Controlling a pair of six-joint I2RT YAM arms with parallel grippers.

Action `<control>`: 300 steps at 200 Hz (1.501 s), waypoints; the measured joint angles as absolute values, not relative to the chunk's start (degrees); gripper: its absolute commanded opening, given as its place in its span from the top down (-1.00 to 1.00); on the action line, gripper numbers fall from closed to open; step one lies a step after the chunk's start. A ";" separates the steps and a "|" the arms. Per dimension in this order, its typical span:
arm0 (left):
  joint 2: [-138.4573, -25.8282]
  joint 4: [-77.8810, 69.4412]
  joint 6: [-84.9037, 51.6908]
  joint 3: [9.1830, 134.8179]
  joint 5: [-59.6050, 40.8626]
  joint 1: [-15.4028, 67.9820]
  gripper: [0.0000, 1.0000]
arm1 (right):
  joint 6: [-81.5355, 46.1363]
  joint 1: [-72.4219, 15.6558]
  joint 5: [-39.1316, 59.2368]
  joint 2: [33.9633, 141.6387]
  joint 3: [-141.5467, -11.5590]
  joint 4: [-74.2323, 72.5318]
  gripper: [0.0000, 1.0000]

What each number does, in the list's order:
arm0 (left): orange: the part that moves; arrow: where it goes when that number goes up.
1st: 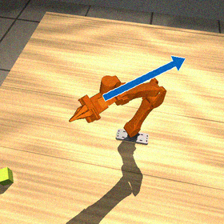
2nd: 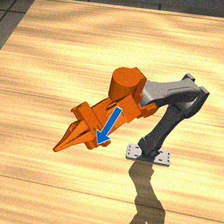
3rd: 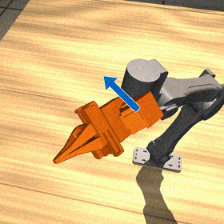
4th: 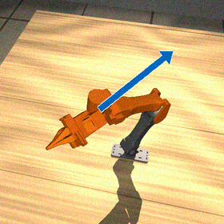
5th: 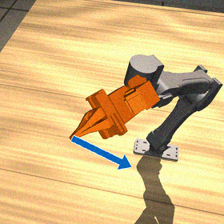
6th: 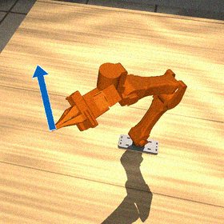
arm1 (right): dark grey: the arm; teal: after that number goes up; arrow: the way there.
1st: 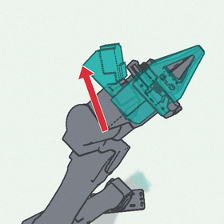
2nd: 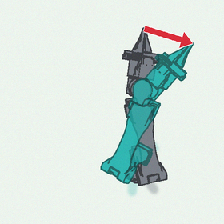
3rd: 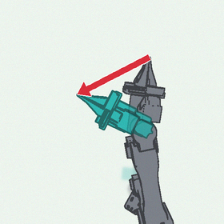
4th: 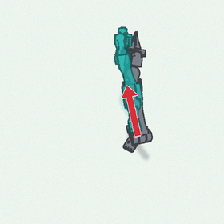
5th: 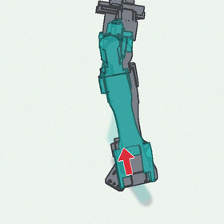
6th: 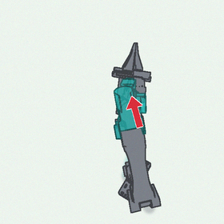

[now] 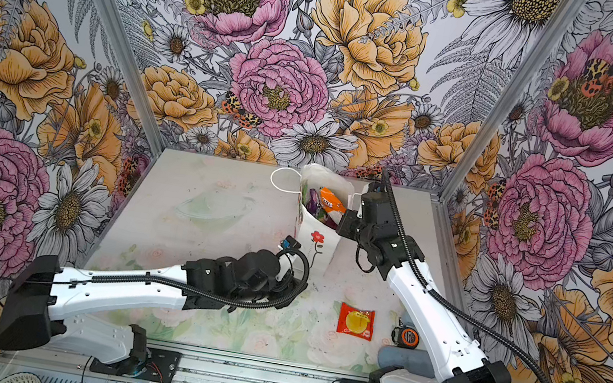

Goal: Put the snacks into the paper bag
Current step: 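Move the left gripper to the red candy pack and close on it, then lift the red candy pack with the left gripper over the paper bag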

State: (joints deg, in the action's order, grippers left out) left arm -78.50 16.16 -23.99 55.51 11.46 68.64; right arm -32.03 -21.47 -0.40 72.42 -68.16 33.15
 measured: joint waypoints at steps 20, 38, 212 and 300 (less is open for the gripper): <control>-83.13 12.60 -23.62 53.91 10.39 72.49 -0.22 | -32.03 -21.47 -0.40 72.42 -68.16 33.15 1.00; -88.23 10.22 -21.91 54.63 9.02 75.18 -0.22 | -32.03 -21.47 -0.40 72.42 -68.16 33.15 1.00; -127.02 19.62 9.61 90.63 10.02 77.47 0.04 | -31.90 -21.58 -0.80 72.10 -68.16 33.80 1.00; -128.29 19.99 9.85 91.85 13.96 77.10 0.72 | -31.90 -21.58 -0.80 72.10 -68.16 33.80 1.00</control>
State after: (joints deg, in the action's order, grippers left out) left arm -128.29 19.99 9.85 91.85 13.96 77.10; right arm -31.90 -21.58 -0.80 72.10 -68.16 33.80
